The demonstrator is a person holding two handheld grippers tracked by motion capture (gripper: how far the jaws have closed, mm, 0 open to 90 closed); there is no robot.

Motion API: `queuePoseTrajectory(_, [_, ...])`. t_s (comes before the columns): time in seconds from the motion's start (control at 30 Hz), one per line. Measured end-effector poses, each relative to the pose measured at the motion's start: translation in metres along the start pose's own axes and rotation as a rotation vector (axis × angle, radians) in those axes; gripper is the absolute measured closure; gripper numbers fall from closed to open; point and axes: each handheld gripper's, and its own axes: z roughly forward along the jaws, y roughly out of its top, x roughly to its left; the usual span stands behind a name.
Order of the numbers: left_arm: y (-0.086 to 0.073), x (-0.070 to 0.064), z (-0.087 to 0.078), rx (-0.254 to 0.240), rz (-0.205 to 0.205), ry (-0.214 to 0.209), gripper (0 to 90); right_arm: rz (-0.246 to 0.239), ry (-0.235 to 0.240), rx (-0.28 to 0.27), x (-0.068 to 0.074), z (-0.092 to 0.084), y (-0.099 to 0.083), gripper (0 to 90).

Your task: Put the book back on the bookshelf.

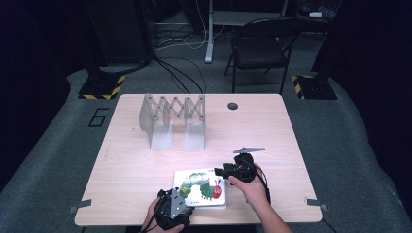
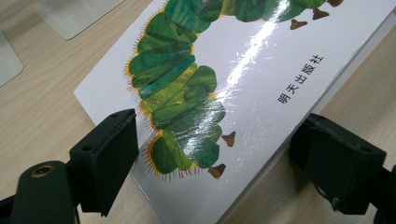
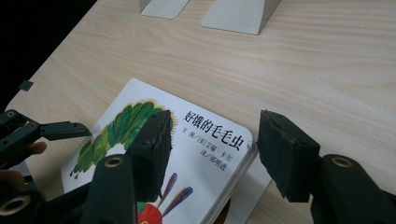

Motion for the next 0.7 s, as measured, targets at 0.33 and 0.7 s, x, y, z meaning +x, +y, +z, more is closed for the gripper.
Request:
queuePoseTrajectory(0.33, [0.0, 0.0, 0.001, -0.009, -0.011, -0.005, 15.7, 0.016, -0.01, 0.034, -0.009, -0.007, 0.013, 40.0])
queuePoseTrajectory(0.7, [-0.001, 0.0, 0.003, -0.021, -0.015, 0.0, 15.7, 0.011, -0.023, 0.055, -0.01, 0.009, 0.02, 39.6])
